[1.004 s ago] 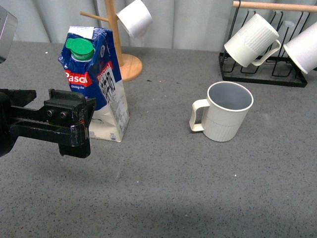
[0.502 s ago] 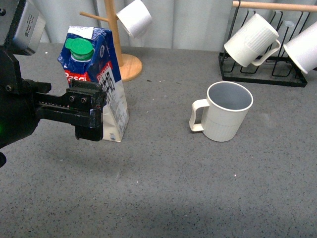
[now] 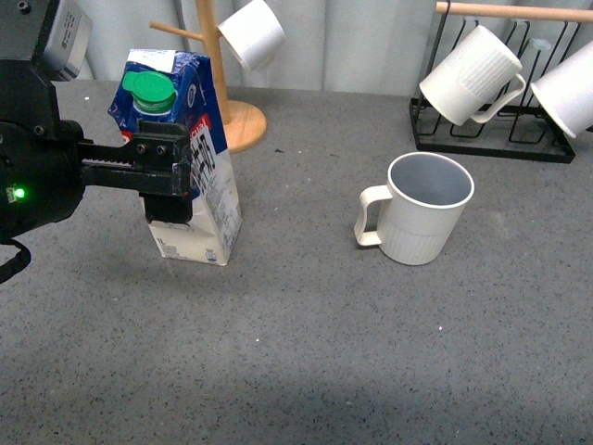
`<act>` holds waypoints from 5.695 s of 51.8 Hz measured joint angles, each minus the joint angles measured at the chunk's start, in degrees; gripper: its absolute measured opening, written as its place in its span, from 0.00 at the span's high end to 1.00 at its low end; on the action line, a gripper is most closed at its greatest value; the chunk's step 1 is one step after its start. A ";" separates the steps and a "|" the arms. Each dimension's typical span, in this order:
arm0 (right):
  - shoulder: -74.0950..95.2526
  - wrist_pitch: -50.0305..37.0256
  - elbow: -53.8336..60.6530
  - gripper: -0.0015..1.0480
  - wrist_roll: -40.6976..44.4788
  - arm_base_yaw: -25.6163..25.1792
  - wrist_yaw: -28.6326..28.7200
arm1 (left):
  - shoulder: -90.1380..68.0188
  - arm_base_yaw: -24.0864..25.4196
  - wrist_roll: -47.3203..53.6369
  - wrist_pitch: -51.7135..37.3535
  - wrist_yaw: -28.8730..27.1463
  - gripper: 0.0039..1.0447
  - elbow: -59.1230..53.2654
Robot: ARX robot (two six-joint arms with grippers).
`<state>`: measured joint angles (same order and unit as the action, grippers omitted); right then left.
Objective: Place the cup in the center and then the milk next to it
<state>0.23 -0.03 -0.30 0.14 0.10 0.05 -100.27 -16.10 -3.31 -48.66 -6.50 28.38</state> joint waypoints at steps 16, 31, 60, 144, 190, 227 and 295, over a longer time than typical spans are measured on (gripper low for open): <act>0.00 0.00 0.00 0.09 0.02 0.00 0.00 | -0.28 0.02 -1.07 0.70 0.02 0.26 1.33; 0.00 0.00 0.00 0.09 0.02 0.00 0.00 | -0.28 -0.28 -1.70 0.77 0.04 0.66 1.60; 0.00 0.00 0.00 0.09 0.02 0.00 0.00 | -5.70 -13.97 -4.81 1.16 -5.44 0.96 8.94; 0.00 0.00 0.00 0.09 0.02 0.00 0.00 | 9.77 -1.14 -8.87 -1.31 -5.66 0.06 -0.87; 0.00 0.00 0.00 0.09 0.02 0.00 0.00 | 39.67 10.34 2.84 -6.75 0.87 0.96 -24.02; 0.00 0.00 0.00 0.09 0.02 0.00 0.00 | 71.12 15.96 2.91 19.82 6.47 0.96 -27.28; -0.02 0.00 0.00 0.09 0.00 0.00 0.00 | 100.00 15.96 2.91 48.59 6.51 0.73 -27.28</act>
<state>0.21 -0.03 -0.30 0.14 0.10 0.05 -0.27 -0.14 -0.40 -0.08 0.01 1.10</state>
